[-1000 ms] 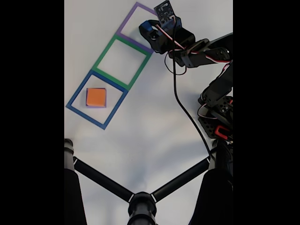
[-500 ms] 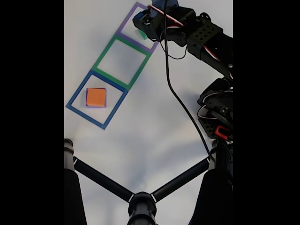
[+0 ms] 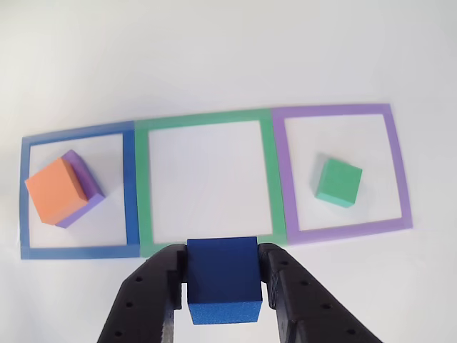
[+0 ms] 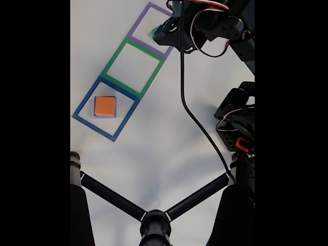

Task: Tower of hanoi

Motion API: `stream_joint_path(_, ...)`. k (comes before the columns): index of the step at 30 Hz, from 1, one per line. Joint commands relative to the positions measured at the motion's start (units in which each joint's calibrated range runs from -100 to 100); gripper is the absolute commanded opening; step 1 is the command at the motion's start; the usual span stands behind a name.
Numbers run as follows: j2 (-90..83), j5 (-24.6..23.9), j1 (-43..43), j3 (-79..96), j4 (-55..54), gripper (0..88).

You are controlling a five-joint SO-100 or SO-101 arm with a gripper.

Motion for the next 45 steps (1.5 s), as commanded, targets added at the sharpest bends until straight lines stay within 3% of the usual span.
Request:
stream_joint_path(1,-3.07,0.39,-1.74,4.56,-4.63,2.3)
stream_joint_path(15,-4.43,0.39,-1.9,54.54,-61.77,2.5)
stream_joint_path(25,11.03,0.39,-4.03,66.62,-93.82,2.6)
stream_joint_path(35,33.63,0.39,-3.12,65.89,-118.67,2.6)
stream_joint_path(45,44.13,0.39,-1.59,61.99,-124.82,3.4)
